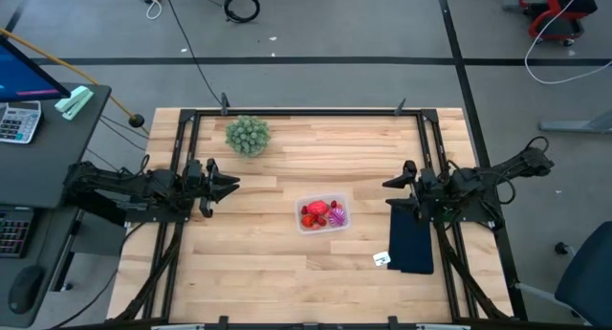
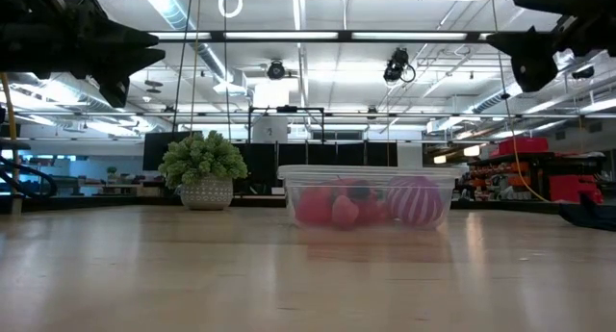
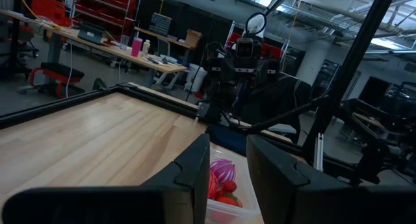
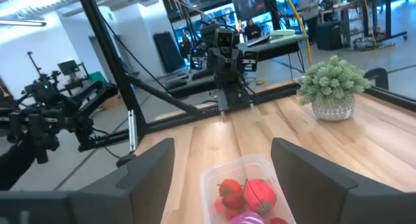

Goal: Pick and placing Produce into tupperware
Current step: Return to Home Position

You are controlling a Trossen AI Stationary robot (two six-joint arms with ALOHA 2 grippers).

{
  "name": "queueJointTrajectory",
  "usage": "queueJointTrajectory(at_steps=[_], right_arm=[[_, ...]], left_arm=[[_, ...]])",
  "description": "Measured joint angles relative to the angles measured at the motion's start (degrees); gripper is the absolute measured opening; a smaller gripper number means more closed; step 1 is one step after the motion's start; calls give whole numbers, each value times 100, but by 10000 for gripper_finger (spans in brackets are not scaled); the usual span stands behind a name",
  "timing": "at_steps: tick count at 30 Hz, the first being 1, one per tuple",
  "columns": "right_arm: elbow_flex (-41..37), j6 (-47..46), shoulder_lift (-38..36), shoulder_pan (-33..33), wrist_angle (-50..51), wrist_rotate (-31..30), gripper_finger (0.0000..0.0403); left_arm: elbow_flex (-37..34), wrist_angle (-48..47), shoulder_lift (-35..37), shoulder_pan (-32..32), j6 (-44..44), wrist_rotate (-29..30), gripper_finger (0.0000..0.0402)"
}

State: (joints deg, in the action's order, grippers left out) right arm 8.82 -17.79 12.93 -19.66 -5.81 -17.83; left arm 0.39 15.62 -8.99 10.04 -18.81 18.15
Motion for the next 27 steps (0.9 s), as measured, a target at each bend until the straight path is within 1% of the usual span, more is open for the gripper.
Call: queueJointTrajectory(at_steps=[2,6,9,22,27], right_arm=[[-69,70,9,0,-156,-6,266],[-543,116,66,0,-785,-4,266],[-724,218,61,0,-1215,-4,266],[-824,-22,105,0,-1089,-13,266],[-824,-17,105,0,-627,-11,266]], left_arm=[[-1,0,0,0,-1,0,107],[-1,-2,2,-2,-2,1,107],[-1,0,2,0,1,0,107],[-1,0,0,0,3,2,107],[-1,0,0,0,2,2,107]])
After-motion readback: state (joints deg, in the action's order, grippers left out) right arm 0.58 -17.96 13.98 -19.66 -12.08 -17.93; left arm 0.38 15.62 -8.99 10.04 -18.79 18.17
